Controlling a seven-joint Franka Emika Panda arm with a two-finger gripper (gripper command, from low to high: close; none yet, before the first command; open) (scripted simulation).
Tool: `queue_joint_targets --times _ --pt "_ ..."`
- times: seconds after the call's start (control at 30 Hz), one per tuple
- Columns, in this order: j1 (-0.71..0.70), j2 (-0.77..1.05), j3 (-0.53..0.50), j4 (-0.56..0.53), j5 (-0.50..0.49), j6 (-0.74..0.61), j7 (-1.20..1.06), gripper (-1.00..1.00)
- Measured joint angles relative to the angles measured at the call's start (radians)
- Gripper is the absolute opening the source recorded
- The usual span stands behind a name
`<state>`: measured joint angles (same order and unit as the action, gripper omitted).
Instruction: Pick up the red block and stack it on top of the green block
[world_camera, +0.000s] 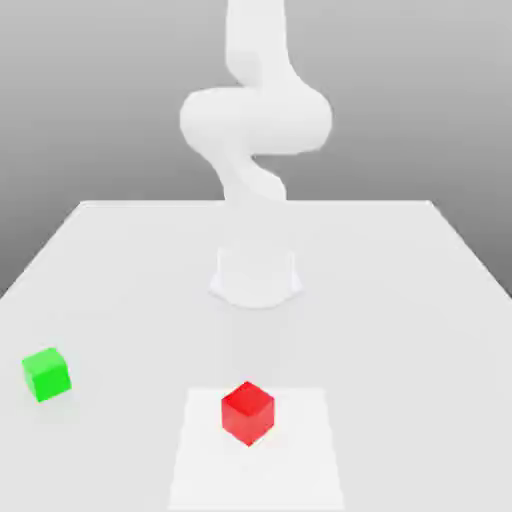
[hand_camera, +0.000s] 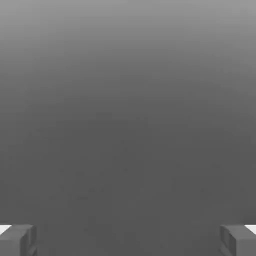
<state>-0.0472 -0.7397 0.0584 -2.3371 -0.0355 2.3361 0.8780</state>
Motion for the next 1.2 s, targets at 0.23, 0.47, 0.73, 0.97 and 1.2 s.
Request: queue_joint_targets --times 0.23,0.47,0.73,0.97,1.2 --pt "-0.119 0.188 0.127 -0.104 -0.101 0.098 0.222 0.00" --pt "-0.214 0.380 0.196 -0.205 -0.179 0.193 0.422 0.00" --pt "-0.269 0.579 0.212 -0.323 -0.197 0.309 0.598 0.00" --pt "-0.259 0.702 0.207 -0.430 -0.056 0.421 0.641 0.00" --pt "-0.234 0.765 0.202 -0.444 0.028 0.486 0.633 0.00"
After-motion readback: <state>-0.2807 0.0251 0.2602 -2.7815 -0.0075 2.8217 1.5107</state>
